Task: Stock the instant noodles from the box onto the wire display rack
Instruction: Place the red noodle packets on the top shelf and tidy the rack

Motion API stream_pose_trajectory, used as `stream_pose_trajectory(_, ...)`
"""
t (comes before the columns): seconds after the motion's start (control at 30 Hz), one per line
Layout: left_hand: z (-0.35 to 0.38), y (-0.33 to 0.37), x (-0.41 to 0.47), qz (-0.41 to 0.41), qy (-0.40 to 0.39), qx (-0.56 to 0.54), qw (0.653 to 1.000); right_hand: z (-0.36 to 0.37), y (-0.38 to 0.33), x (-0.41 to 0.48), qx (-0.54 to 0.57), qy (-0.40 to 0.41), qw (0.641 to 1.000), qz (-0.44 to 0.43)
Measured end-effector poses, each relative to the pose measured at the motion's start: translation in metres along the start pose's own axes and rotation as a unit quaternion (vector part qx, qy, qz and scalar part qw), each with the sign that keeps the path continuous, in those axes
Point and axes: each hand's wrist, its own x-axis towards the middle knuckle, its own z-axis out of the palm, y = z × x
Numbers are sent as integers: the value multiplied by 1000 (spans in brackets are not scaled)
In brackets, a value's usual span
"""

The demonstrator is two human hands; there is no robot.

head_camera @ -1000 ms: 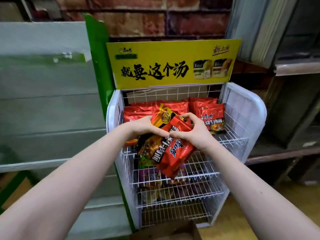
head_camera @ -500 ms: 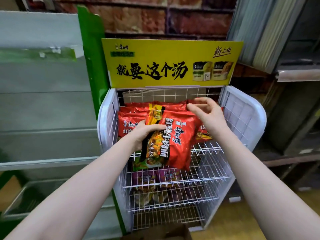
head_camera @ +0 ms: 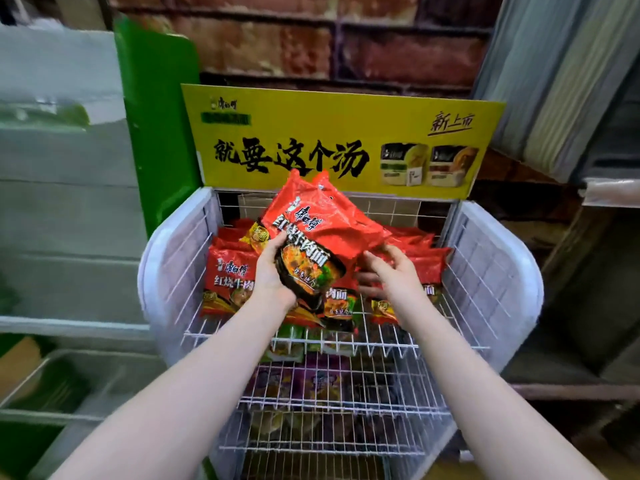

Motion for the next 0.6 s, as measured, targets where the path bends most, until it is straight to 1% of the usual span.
stream_pose_trajectory(0.1, 15, -15, 8, 3, 13, 6, 1000, -8, 7, 16, 15, -14, 999, 34)
stream_pose_trajectory(0.2, 26, -28, 16, 4, 16, 21, 1000, -16, 13, 28, 63, 11, 996, 67)
stream_pose_trajectory(0.27, 31, -34, 21, 9, 9, 37, 999, -23, 17, 37, 81, 34, 994, 72)
stream_pose_trajectory(0.33, 34, -38, 27, 9, 2, 53, 999, -32, 22, 47, 74, 50, 994, 70)
stream_pose_trajectory(0.43, 40, -46, 33, 9, 4, 65, 998, -45, 24, 56, 34, 66, 997, 35)
stream_pose_trajectory(0.6, 39, -55, 44, 14, 39, 39, 998, -77, 25, 67, 35, 93, 995, 20)
